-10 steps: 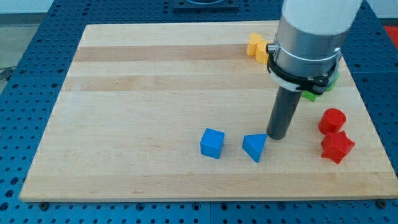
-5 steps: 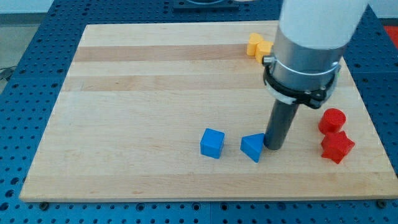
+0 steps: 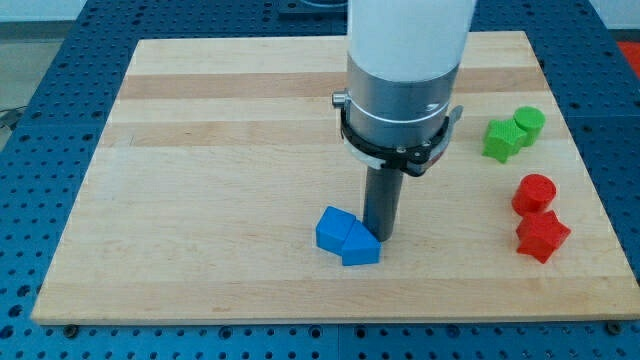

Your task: Move the blue blocks towards left side

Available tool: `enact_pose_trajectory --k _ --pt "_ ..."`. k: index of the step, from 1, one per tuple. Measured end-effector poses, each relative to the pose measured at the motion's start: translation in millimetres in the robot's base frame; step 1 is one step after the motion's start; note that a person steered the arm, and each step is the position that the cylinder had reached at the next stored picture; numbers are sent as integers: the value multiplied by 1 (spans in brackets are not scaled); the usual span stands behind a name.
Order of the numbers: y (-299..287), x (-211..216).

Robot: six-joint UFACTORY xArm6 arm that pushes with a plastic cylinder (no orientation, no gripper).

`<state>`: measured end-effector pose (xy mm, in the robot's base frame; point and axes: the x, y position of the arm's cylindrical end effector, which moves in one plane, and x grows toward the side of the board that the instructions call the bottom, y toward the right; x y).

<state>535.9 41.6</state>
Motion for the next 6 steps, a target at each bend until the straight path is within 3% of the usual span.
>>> enact_pose_trajectory --k 2,4,6 --pt "-6 4" --pt "26 25" --pt "-17 41"
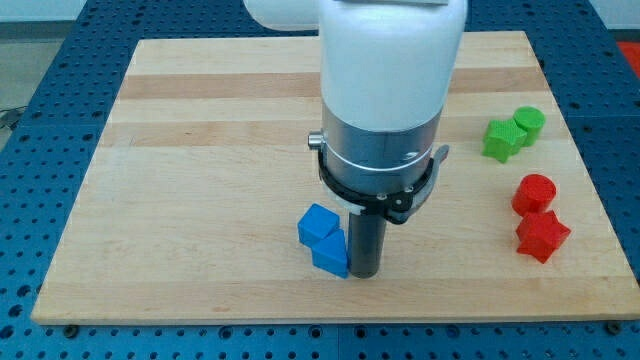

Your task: Move the blue blocks towards left side

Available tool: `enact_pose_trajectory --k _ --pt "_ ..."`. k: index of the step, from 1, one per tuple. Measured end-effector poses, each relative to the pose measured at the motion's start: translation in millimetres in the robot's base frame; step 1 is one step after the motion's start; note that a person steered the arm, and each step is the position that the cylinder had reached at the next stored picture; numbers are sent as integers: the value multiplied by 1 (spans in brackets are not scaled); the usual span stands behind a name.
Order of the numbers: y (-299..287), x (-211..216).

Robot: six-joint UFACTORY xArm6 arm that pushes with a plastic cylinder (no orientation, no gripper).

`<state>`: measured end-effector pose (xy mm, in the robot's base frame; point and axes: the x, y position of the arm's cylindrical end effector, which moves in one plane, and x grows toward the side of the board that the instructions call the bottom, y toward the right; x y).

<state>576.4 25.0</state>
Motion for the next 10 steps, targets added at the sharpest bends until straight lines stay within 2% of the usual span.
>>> enact_pose_trajectory --k 2,3,4,5,7,8,9,10 --pt "-11 -51" --pt "-19 -55" --pt "17 -19" --pt "46 -11" --pt "13 42" --pt "4 42" --pt "2 -4" --pt "-21 -29"
